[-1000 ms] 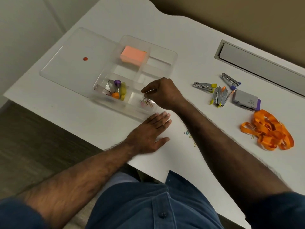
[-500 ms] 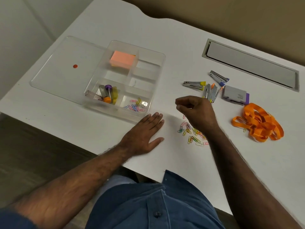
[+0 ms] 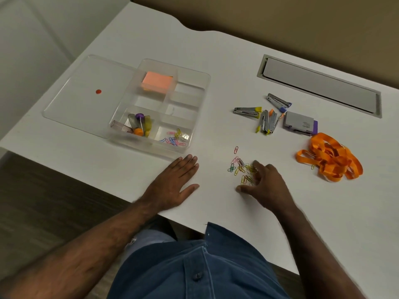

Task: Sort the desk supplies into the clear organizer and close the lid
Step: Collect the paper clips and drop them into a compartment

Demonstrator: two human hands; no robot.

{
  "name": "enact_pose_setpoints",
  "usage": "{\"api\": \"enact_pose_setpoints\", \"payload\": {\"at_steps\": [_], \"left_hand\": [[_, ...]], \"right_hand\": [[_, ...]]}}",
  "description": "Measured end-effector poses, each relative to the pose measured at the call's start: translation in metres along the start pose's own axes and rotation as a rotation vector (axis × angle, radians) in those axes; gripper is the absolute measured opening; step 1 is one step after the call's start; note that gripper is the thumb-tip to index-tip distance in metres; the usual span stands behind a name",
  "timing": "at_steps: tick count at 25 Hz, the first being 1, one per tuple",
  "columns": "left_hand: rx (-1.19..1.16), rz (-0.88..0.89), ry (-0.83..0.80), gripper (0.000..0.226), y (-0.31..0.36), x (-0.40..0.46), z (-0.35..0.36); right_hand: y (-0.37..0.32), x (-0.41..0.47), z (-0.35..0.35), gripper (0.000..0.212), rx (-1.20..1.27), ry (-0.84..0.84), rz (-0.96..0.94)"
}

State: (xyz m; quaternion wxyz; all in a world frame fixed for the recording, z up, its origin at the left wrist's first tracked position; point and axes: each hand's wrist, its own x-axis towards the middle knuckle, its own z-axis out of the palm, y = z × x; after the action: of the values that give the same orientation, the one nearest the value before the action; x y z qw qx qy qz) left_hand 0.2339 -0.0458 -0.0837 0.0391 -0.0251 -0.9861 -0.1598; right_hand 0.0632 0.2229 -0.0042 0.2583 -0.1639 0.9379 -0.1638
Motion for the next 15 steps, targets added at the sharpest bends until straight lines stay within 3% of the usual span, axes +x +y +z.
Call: {"api": "enact_pose_setpoints", "payload": {"at_steps": [1,4,7,11,15], "left_hand": [[-0.011,-0.016,0.020,0.065,-0.001,-0.008,0.000],[-0.054,-0.085,0.055,0.062,-0.001,-0.025,-0.001],[-0.055,-0.185,0.107,0.059,0.002,-0.039,-0.004],[-0.054,-0.482,0.182,0.068,0.007,-0.056,-0.009],[0.041,-0.703,0.065,0.087,0.008,-0.053,-0.015]], "right_hand": [[-0.003,0.002,0.005,0.094,0.016,-0.005,-0.030],[-0.020,0.008,0.007,0.031,0.024,0.020,-0.114],[-0.031,0.019,0.004,0.014,0.030,0.034,-0.174],[-0.029,0.029,-0.002,0.060,-0.050,0.088,-0.280],[-0.025,0.032,0.011,0.072,-0.214,-0.053,-0.399]]}}
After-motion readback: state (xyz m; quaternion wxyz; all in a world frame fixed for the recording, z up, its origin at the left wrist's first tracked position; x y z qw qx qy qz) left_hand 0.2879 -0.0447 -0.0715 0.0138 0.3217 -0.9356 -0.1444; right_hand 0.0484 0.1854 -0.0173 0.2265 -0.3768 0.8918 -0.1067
